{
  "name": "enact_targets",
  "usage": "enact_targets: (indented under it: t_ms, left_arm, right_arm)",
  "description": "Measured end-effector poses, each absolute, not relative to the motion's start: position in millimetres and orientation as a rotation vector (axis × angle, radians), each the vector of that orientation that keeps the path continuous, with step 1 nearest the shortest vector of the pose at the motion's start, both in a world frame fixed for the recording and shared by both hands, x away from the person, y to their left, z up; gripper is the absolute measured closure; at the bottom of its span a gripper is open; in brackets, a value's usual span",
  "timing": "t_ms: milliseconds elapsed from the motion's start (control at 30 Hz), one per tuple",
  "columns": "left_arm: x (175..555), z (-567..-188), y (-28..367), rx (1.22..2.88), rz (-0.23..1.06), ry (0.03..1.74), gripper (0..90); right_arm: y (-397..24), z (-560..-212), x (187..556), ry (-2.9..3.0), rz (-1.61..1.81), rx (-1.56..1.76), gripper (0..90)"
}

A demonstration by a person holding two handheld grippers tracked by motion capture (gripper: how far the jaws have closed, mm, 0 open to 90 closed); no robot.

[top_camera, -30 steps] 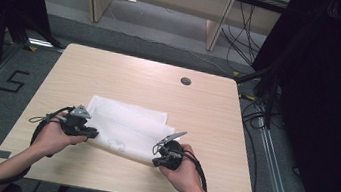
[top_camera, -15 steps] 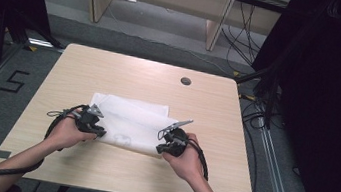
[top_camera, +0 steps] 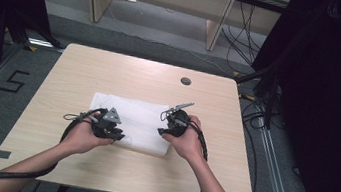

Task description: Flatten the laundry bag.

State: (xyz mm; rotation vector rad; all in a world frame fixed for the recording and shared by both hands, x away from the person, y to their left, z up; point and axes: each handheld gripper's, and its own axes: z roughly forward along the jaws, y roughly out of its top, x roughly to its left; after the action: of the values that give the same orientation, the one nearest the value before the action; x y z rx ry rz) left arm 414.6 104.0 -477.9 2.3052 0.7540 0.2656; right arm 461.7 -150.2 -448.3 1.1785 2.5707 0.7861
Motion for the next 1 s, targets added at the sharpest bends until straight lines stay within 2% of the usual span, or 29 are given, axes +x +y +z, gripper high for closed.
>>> enact_targets:
  t_ms: [167,367,433,567,700,1000]
  left_arm:
    - [423.7,-488.6,88.9,2.328,0.266,0.681,72.3]
    - [424.8,-497.8,84.6,2.337,0.242,0.691,72.4]
    - [425.6,-498.1,86.8,2.383,0.241,0.656,72.7]
    - [423.8,-502.4,84.1,2.339,0.240,0.677,73.5]
    - [423.2,-502.4,84.1,2.356,0.258,0.652,74.2]
    - [422.2,-502.7,84.0,2.367,0.258,0.642,75.9]
  right_arm:
    - [-142.7,-451.8,477.0,2.578,0.742,1.205,46.2]
    - [-132.4,-453.0,495.6,2.607,0.742,1.178,42.4]
    - [-127.8,-454.6,501.8,2.610,0.723,1.198,42.2]
    - [-119.2,-459.8,512.1,2.629,0.699,1.182,41.7]
    - [-113.1,-464.6,527.6,2.632,0.707,1.122,38.3]
    - [-106.8,-480.4,542.5,2.665,0.656,1.093,37.7]
